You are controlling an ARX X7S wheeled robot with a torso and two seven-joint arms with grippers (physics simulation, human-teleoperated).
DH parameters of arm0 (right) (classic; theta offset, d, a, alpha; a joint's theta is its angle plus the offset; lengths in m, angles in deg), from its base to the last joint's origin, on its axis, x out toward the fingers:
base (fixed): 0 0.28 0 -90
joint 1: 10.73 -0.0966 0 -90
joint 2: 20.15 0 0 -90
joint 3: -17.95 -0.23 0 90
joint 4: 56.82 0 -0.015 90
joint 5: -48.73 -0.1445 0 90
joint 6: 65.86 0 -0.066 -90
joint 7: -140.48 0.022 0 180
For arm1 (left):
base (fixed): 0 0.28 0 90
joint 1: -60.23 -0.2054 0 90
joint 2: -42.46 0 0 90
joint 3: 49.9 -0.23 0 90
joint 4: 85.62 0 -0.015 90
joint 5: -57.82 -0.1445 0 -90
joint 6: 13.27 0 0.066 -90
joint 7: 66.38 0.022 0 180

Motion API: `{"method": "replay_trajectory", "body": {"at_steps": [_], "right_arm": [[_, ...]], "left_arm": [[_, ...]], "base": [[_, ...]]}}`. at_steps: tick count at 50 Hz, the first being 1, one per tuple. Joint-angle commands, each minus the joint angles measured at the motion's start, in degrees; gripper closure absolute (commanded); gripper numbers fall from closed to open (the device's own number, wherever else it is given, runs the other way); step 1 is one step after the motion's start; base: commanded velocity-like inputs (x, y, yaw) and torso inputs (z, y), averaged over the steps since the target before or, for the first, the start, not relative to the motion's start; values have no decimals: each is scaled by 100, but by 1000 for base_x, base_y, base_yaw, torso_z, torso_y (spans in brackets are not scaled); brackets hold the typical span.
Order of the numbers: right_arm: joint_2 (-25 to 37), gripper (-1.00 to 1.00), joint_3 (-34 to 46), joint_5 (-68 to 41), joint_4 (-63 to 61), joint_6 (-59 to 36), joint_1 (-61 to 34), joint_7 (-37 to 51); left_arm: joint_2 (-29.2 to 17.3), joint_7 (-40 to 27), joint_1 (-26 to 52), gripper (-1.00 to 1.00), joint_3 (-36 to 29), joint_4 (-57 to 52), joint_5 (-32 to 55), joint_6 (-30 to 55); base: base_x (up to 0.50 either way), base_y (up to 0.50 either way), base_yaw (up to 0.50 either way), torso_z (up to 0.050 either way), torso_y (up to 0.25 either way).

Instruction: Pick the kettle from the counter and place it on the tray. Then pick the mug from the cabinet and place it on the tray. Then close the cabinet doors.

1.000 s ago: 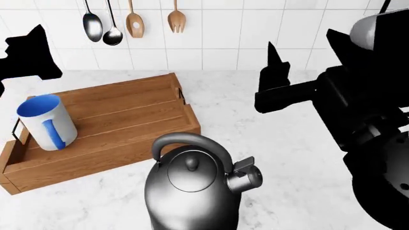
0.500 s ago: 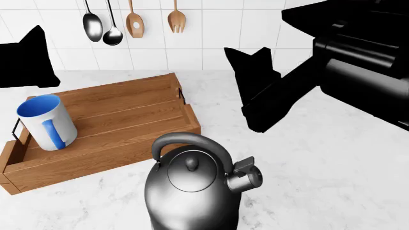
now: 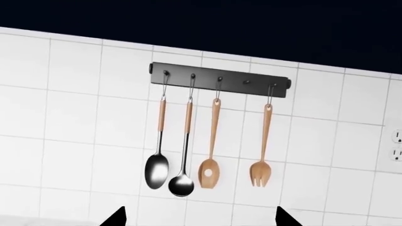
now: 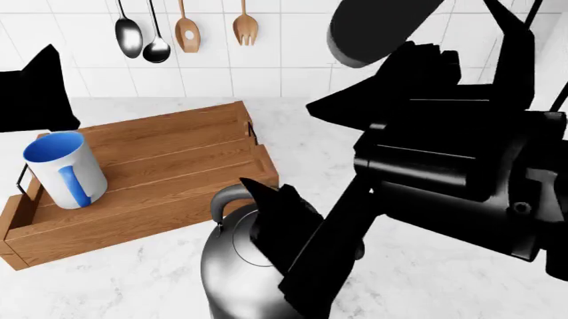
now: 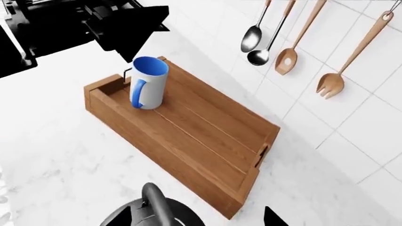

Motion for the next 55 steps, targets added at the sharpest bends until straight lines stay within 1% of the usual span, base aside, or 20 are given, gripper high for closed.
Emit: {"method": "replay_trajectory", "body": {"at_steps": [1,18,48,49,55], "right_arm": [[-194,-100,248,38,-13,-5,168,-79],[-511,-100,297,872,335,-325,799,-465],[-584,-100,537,1247,423,-441,1139,-680],[-581,100,510,1294,443,-416,1131,-670],[-565,100,453,1379,425,-380,1073,-662]], "left_arm": [[-19,62,-115,-100,11,12,-51,-81],[-33,151,-240,-100,0,64,-144,-209],[-20,360,-523,-100,-73,152,-423,-478],[-20,361,-529,-100,-66,155,-423,-484],[-22,383,-586,-100,-63,154,-453,-525]], "base": [[0,0,0,0,0],[0,0,0,0,0],[0,0,0,0,0],[0,0,0,0,0],[0,0,0,0,0]]}}
